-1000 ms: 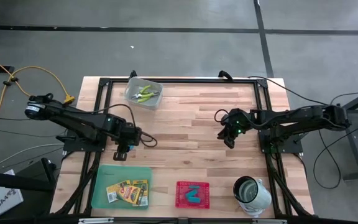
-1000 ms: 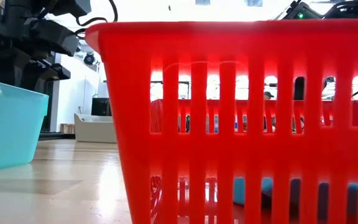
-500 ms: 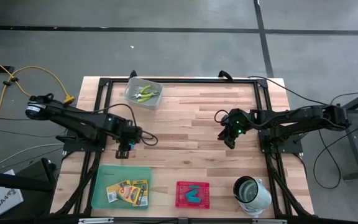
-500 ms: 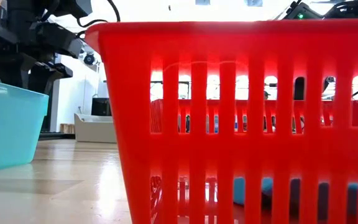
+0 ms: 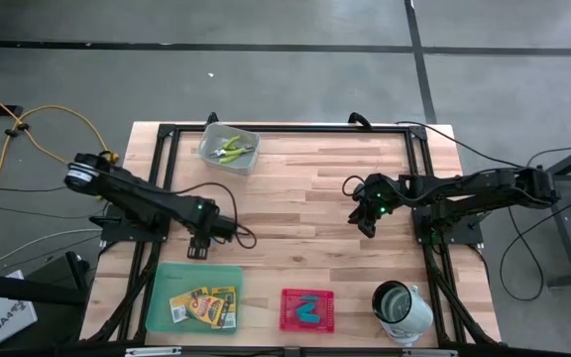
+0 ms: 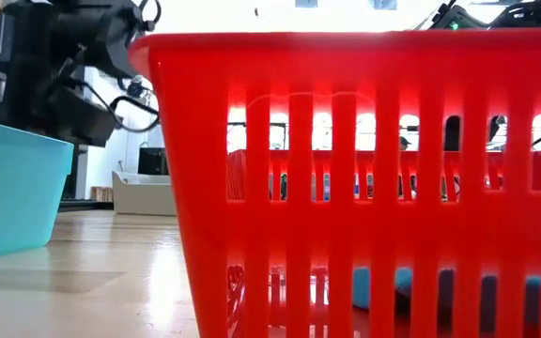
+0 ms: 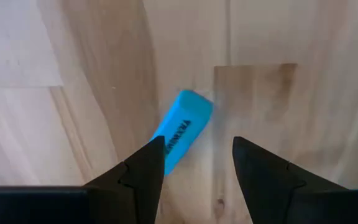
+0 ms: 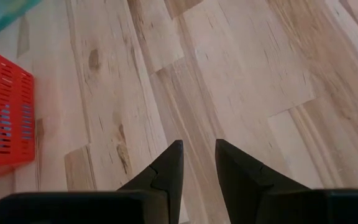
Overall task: Pick & Place School Supplies
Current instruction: Put the blue eraser into the red bin
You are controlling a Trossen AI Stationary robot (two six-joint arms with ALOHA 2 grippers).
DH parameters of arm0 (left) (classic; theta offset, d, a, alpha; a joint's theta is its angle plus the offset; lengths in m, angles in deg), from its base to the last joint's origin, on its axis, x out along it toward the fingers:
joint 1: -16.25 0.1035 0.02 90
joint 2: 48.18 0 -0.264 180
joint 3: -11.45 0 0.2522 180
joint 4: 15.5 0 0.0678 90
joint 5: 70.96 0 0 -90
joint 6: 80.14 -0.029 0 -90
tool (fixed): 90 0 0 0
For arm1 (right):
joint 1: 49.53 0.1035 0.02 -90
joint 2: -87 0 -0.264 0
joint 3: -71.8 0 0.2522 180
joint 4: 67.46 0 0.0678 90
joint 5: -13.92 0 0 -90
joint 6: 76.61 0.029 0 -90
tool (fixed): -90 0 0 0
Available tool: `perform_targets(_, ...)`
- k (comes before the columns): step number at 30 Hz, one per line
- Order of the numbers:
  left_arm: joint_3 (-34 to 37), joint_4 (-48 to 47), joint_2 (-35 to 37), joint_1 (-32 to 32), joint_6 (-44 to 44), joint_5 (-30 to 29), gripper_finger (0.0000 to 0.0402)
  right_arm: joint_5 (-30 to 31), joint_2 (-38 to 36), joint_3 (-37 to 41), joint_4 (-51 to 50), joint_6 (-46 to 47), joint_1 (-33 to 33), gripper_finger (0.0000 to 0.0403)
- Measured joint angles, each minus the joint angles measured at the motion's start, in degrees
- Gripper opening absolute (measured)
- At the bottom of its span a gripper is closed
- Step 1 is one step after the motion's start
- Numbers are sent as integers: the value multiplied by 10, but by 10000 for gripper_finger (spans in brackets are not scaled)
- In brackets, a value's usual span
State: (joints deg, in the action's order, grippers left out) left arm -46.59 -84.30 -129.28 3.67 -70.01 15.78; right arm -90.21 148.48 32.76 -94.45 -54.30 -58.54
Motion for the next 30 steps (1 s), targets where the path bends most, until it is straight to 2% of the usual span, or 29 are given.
perform_targets(8, -1, 0, -13, 3, -12, -32, 182, 0, 0, 0, 0, 0, 0, 85)
perform_targets(30, 0, 17, -17, 17, -71, -10, 182, -3, 0, 0, 0, 0, 0, 85)
